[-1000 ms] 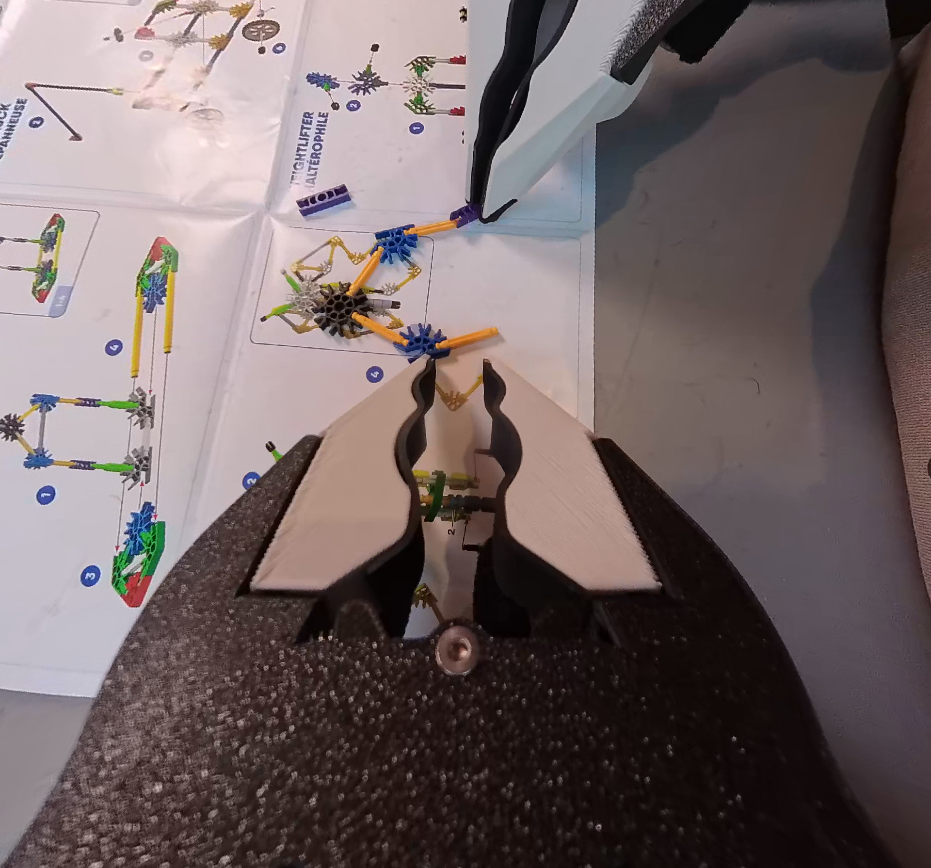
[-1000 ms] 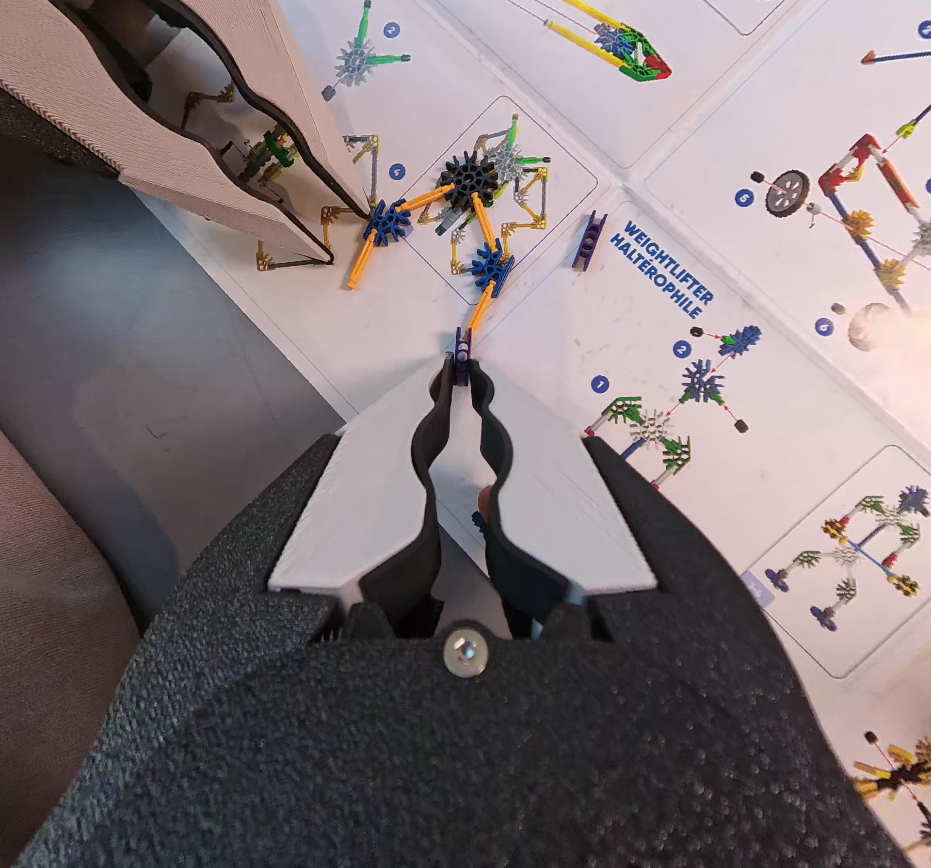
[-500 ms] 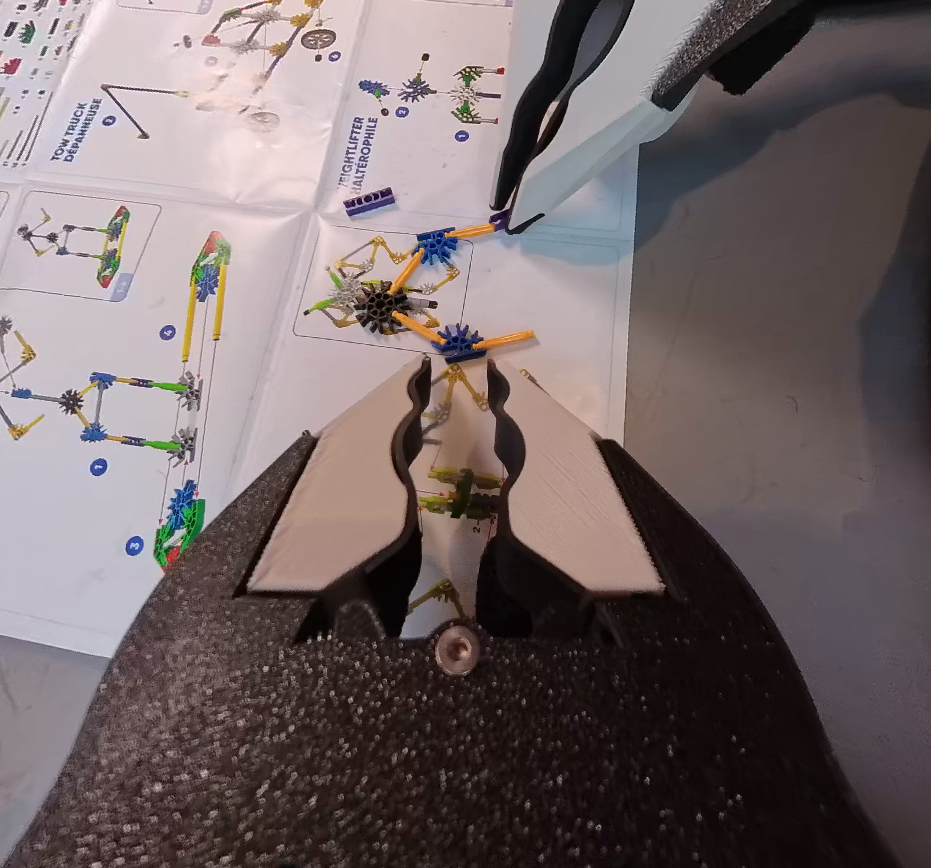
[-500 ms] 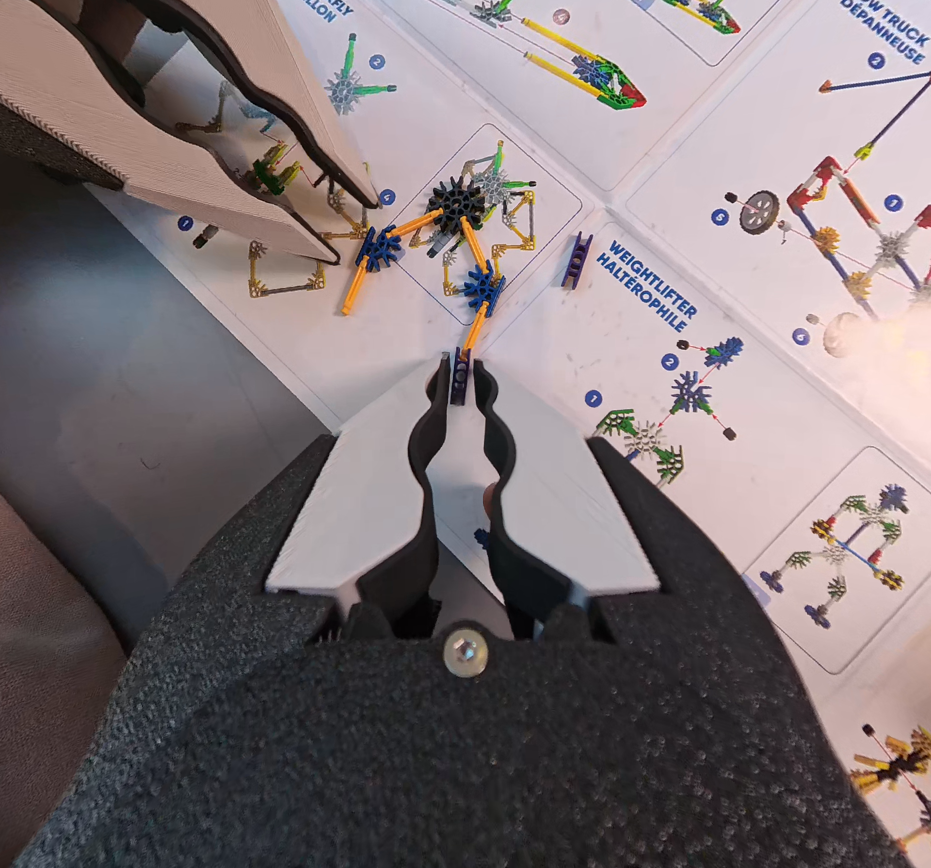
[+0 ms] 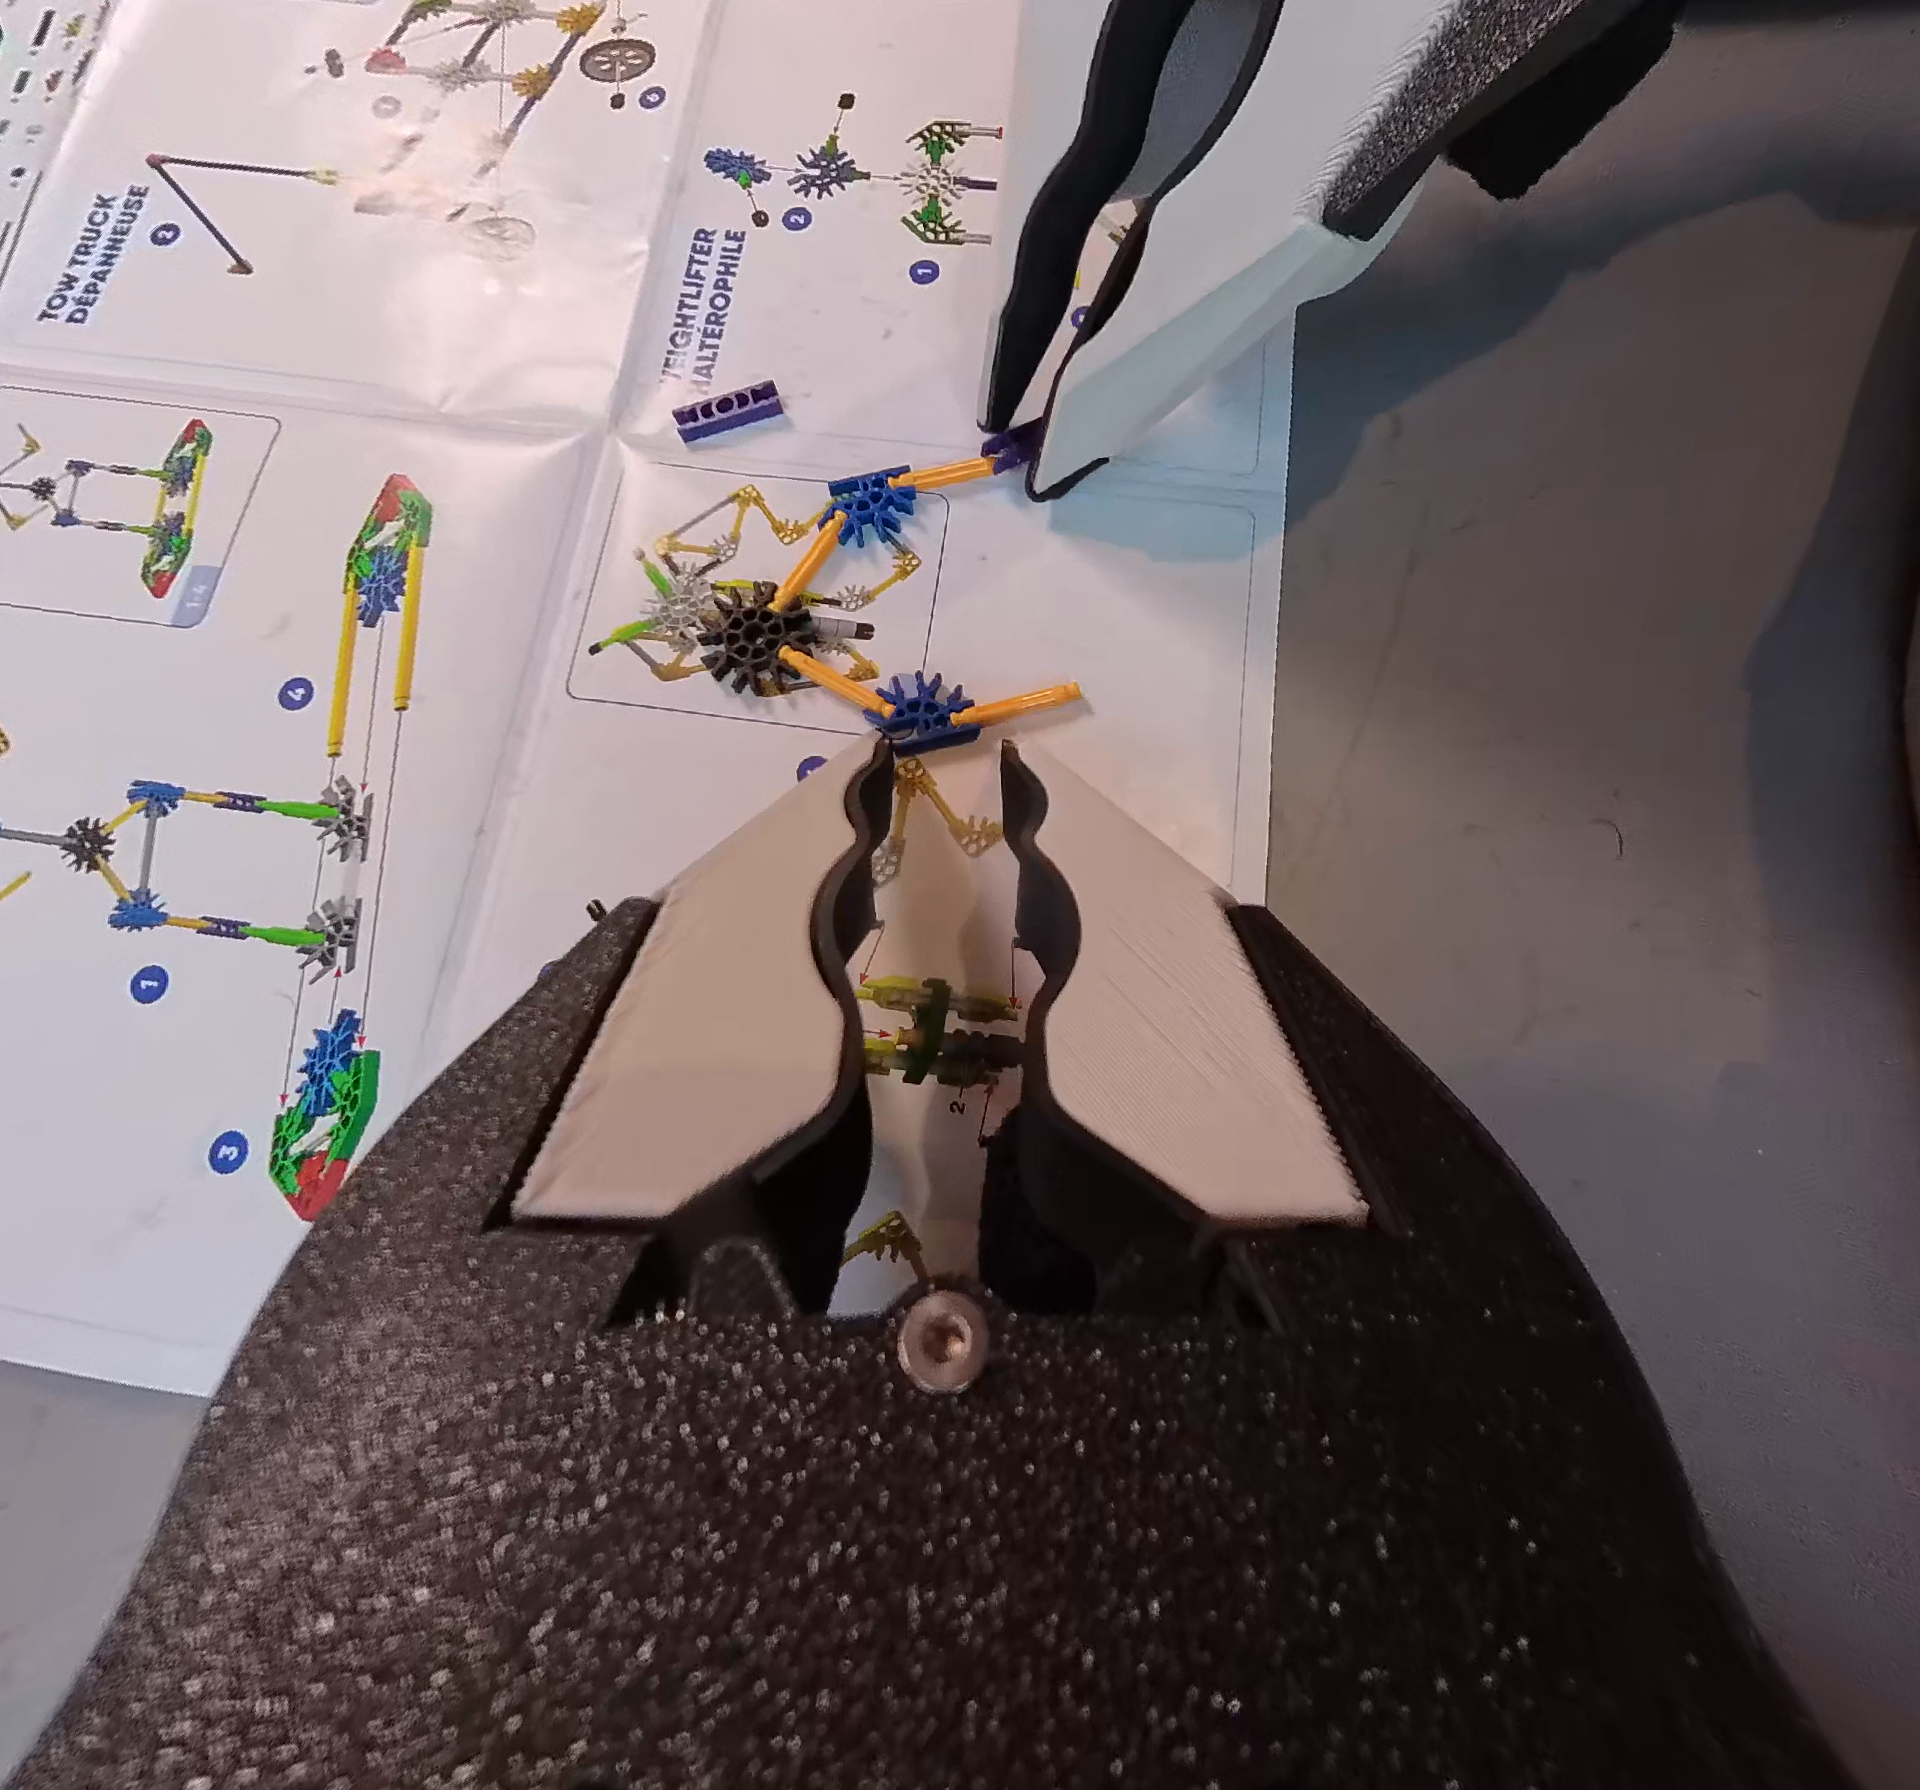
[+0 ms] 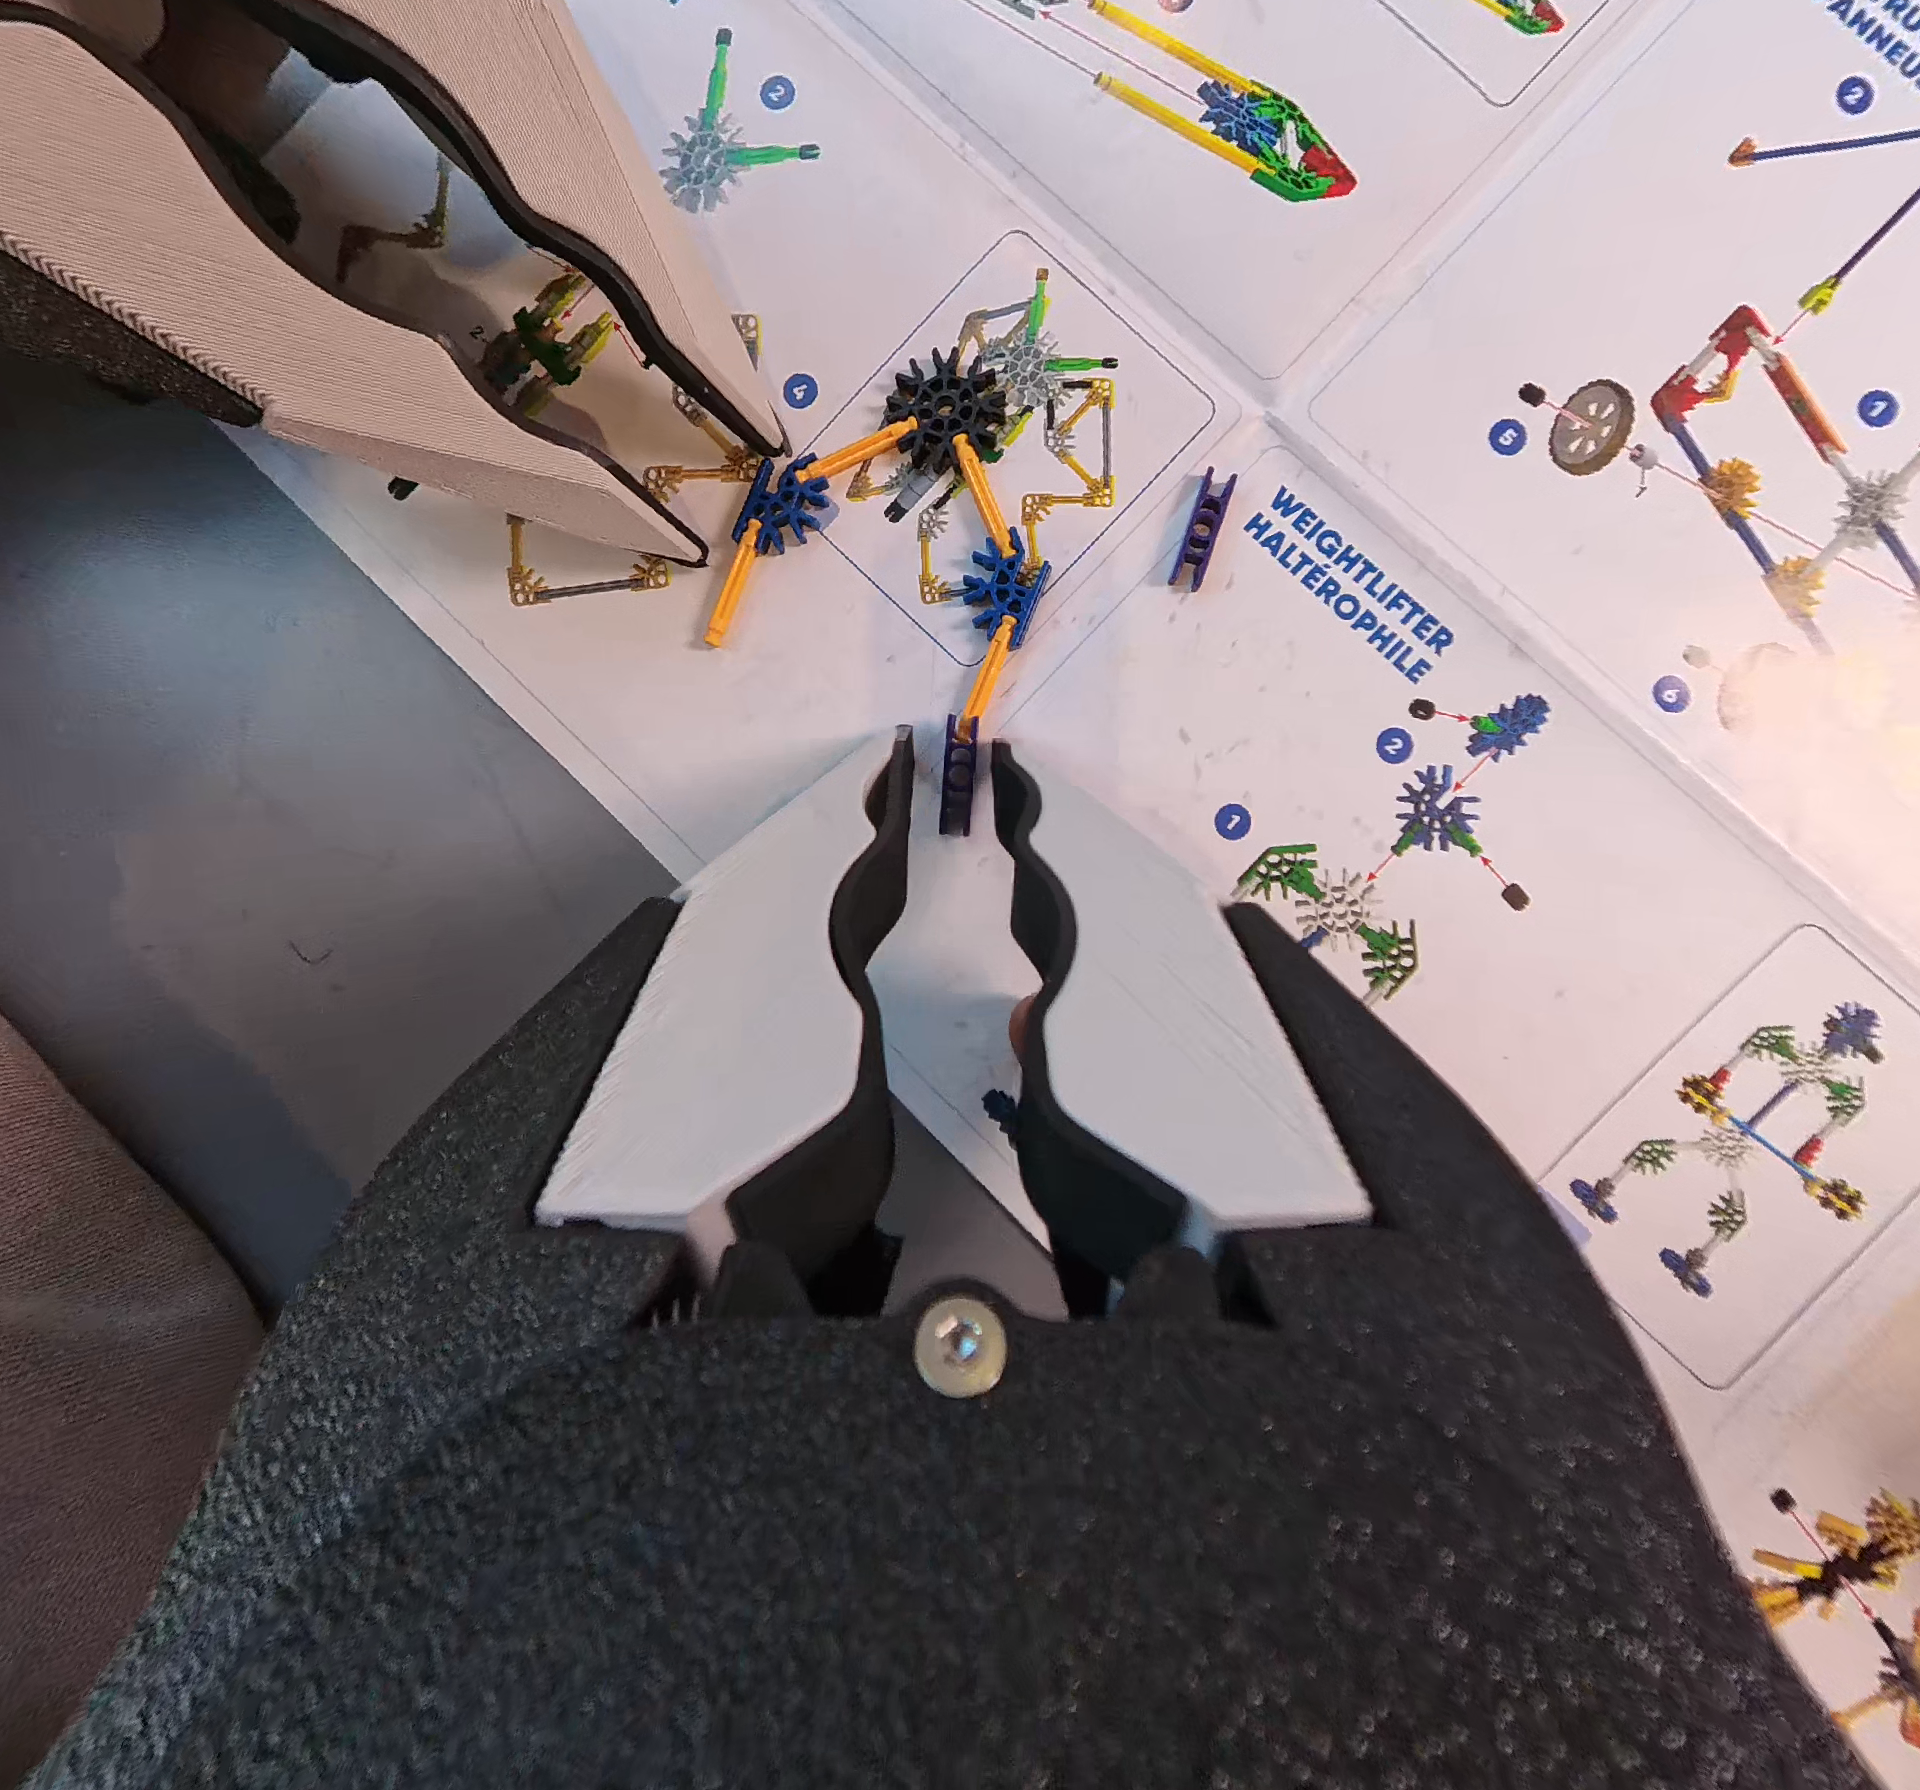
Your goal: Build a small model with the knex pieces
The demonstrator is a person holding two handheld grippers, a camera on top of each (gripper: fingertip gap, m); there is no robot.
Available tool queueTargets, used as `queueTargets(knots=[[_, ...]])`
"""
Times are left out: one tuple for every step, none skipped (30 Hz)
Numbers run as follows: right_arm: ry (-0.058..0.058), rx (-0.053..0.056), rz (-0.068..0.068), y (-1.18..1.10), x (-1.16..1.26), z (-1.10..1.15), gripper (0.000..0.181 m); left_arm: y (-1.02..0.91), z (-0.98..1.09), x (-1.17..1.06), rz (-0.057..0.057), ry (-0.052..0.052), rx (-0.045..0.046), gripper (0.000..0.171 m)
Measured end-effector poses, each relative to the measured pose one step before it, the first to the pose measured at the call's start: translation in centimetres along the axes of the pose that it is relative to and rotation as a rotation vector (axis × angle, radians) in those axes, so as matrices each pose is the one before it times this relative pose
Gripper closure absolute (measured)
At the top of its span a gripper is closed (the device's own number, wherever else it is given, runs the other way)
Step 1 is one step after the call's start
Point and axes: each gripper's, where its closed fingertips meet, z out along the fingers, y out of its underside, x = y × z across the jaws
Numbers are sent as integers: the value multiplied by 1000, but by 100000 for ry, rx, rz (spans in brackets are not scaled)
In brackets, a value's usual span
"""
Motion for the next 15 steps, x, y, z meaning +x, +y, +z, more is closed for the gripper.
queueTargets(knots=[[561,222,-599,-40,83,-75,168,3,-9,28,13,156,-105,151],[242,105,-446,-36,36,-63,169,13,-7,39,34,195,-90,151],[50,173,-317,-42,-21,-23,172,0,4,50,82,197,-73,151],[220,175,-173,-45,1,-8,175,-9,-2,51,105,214,-60,151],[370,-378,-200,38,41,34,176,-3,6,47,85,174,-49,151],[358,-791,-191,120,58,60,176,5,-4,48,53,170,-39,151],[62,-378,235,56,20,19,176,-7,8,65,28,275,-25,151],[158,-175,610,3,47,-11,177,-4,4,72,69,295,-7,151],[215,-127,213,25,26,-14,177,-11,9,56,142,167,4,151],[150,-11,96,22,6,9,177,-14,14,64,141,174,-7,151],[-5,25,266,13,2,14,177,-8,8,56,95,243,-18,151],[-152,-185,187,48,-5,44,177,-7,8,48,95,188,-25,151],[-216,-21,378,24,4,43,177,-7,8,32,116,84,-26,151],[-136,-230,220,21,5,-22,177,4,-2,11,62,11,-30,151],[90,-267,-141,17,9,-16,176,3,-15,2,-34,51,-38,151]])
